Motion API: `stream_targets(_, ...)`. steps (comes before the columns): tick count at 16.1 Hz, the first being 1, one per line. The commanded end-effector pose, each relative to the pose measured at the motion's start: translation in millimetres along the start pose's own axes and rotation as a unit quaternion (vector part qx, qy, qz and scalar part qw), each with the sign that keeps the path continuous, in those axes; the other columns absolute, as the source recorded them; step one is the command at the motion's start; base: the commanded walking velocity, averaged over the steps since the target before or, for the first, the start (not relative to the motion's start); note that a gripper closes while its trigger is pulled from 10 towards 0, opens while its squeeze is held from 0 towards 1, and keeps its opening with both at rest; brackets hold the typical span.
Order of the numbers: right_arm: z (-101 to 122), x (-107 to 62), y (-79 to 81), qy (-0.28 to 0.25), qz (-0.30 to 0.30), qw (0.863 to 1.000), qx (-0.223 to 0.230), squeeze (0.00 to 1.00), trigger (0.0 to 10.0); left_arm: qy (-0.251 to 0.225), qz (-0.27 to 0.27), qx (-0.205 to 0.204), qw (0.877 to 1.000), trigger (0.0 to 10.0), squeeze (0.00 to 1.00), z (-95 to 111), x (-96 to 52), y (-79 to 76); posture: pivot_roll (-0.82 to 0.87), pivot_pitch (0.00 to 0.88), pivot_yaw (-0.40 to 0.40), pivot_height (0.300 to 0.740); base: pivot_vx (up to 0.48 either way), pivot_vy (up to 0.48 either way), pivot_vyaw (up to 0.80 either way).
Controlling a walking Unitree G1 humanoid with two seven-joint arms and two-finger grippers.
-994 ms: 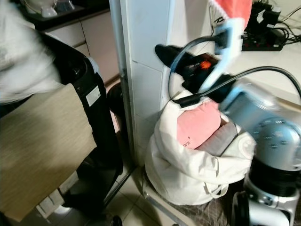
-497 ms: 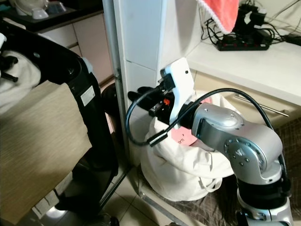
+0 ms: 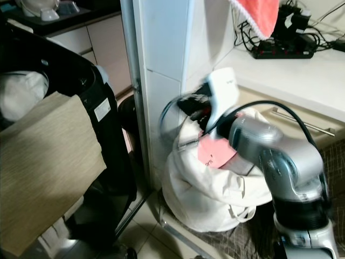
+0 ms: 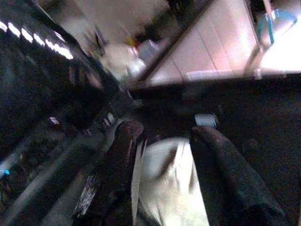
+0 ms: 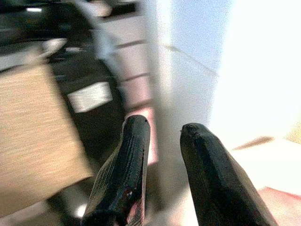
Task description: Clothes washing
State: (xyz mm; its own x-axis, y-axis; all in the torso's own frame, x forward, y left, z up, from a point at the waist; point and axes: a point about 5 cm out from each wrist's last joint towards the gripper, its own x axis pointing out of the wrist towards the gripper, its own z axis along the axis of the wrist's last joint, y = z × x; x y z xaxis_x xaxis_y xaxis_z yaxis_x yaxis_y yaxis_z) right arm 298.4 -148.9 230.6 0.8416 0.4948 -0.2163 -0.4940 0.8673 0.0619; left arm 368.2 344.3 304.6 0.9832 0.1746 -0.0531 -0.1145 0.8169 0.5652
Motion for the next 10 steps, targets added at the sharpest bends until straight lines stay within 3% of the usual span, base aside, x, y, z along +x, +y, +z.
stream_targets(1,2.4,-0.4,-27.2,-0.006,-0.096,0.995,-0.011,0.00,10.0,-0.043,0.001,-0.007,0.999,10.0,1.00,16.2,1.0,-0.5,-0.08,0.000,0.057,0.740,0.000,0.000,0.00)
stream_targets(2,-2.0,-1.7,-43.5,0.002,-0.148,0.989,-0.017,0.00,10.0,-0.049,-0.055,-0.023,0.997,10.0,1.00,16.8,3.8,-15.9,-0.08,0.000,0.056,0.740,0.000,0.000,0.00)
stream_targets(3,-3.3,-2.5,-47.5,0.004,-0.158,0.987,-0.022,0.00,10.0,-0.048,-0.089,-0.028,0.995,10.0,0.66,16.1,4.6,-23.9,-0.08,0.000,0.054,0.740,0.000,0.000,0.00)
stream_targets(4,-7.7,-4.6,-54.7,0.018,-0.176,0.983,-0.048,0.00,10.0,-0.042,-0.163,-0.056,0.984,10.0,0.00,13.3,5.0,-42.4,-0.07,0.000,0.055,0.740,0.000,0.000,0.00)
stream_targets(5,-14.1,-5.5,-61.2,0.033,-0.187,0.980,-0.060,0.00,10.0,-0.052,-0.217,-0.090,0.971,10.0,0.00,13.8,4.1,-59.7,-0.07,0.000,0.055,0.740,0.000,0.000,0.00)
stream_targets(6,-27.9,-6.8,-74.6,0.060,-0.206,0.974,-0.067,0.21,10.0,-0.085,-0.294,-0.142,0.942,10.0,0.00,17.2,-0.5,-90.6,-0.08,0.000,0.058,0.740,0.000,0.000,0.00)
stream_targets(7,-43.7,-5.6,-87.7,0.079,-0.222,0.971,-0.048,1.00,10.0,-0.101,-0.342,-0.160,0.920,10.0,0.00,15.4,-7.6,-123.2,-0.08,0.000,0.058,0.740,0.000,0.000,0.00)
stream_targets(8,-52.1,-4.2,-93.5,0.090,-0.229,0.969,-0.040,1.00,10.0,-0.107,-0.361,-0.162,0.912,10.0,0.00,14.1,-12.1,-138.7,-0.07,0.000,0.062,0.740,0.000,0.000,0.00)
stream_targets(9,-68.7,-1.1,-103.7,0.116,-0.242,0.963,-0.032,1.00,10.0,-0.113,-0.402,-0.174,0.892,10.0,0.00,11.8,-22.5,-169.3,-0.07,0.000,0.064,0.740,0.000,0.000,0.00)
stream_targets(10,-88.6,2.9,-114.2,0.145,-0.253,0.956,-0.021,1.00,10.0,-0.117,-0.459,-0.180,0.862,10.0,0.00,12.9,-41.5,-210.8,-0.06,0.006,0.063,0.740,0.000,0.000,0.00)
